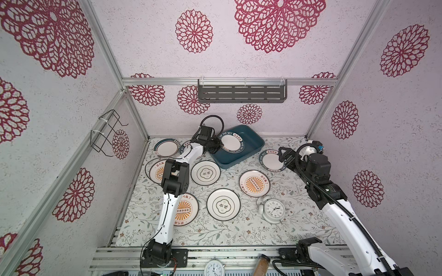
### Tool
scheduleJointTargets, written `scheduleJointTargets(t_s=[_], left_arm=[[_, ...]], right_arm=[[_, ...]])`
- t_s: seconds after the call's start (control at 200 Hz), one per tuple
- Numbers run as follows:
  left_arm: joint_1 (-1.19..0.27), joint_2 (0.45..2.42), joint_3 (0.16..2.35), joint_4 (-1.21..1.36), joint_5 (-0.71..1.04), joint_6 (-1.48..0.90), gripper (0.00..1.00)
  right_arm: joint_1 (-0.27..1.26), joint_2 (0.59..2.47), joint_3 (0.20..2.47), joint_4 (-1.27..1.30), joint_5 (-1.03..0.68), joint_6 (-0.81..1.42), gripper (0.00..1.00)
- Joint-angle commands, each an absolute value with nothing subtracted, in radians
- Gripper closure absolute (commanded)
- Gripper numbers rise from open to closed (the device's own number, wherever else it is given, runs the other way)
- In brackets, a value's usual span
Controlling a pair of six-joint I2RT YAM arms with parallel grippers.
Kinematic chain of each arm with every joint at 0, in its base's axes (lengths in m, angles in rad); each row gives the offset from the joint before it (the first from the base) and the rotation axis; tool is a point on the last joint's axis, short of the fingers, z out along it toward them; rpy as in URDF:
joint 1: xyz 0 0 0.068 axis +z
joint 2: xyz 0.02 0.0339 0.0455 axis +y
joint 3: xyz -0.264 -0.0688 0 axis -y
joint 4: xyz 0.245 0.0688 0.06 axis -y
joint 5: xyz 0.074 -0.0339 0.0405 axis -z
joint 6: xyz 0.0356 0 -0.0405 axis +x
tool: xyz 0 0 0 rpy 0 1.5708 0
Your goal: Place the plates into the plastic bin on the countertop
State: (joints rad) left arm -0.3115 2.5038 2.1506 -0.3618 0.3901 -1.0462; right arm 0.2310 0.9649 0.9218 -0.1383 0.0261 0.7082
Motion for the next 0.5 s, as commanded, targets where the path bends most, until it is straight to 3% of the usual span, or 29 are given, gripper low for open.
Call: scheduleJointTargets(t_s=[0.0,0.49], left_arm=[[-0.317,2.542,2.211,-0.344,0.378,-1.075,0.97],[-0.345,2.661,2.356,-0.354,0.37,-1.087,0.92]], right_arm=[[0.233,0.964,0.927,-0.096,0.037,0.704,0.01],[0.233,0.953,0.898,-0.104,0.077,0.738,0.01]])
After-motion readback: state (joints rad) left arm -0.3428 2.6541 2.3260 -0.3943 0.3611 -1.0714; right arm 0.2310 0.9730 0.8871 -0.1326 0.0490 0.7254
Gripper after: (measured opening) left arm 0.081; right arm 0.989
